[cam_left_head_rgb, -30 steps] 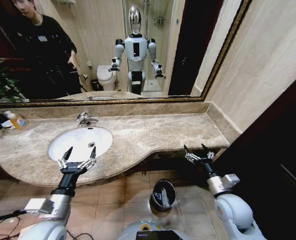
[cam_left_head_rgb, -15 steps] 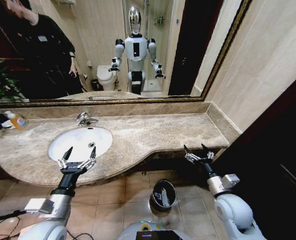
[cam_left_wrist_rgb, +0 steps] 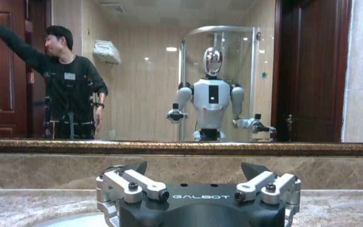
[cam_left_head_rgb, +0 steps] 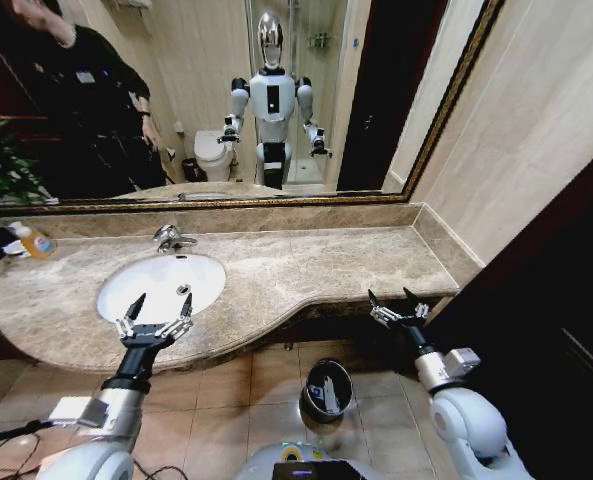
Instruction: Pick up the trash from the sink and place it in the trash bin.
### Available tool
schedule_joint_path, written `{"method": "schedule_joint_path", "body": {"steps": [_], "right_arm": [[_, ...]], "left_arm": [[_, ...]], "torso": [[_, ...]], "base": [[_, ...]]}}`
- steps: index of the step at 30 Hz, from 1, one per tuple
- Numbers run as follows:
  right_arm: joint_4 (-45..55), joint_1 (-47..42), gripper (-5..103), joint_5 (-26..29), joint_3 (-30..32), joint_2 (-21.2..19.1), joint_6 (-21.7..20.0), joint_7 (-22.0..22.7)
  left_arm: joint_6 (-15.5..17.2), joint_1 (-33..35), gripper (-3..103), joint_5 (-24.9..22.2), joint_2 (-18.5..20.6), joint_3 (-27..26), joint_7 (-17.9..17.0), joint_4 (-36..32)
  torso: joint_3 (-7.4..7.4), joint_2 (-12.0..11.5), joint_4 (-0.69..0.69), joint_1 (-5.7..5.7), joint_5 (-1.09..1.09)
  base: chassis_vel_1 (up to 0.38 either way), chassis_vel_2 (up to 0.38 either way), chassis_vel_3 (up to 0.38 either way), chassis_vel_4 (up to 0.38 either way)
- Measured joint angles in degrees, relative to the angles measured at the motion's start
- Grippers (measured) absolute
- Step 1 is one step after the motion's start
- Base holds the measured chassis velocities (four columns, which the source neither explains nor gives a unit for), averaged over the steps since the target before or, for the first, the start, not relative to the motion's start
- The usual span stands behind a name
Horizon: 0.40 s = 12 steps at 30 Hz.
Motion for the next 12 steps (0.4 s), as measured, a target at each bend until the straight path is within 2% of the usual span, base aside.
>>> {"method": "schedule_joint_path", "body": {"steps": [12], "right_arm": [[0.0, 0.0, 100, 0.0, 0.0, 0.0, 0.0, 0.0]], "left_arm": [[0.0, 0.0, 100, 0.0, 0.0, 0.0, 0.0, 0.0]], "torso": [[0.00, 0.0, 0.00, 0.00, 0.00]], "base": [[0.000, 0.000, 0.000, 0.000]]}}
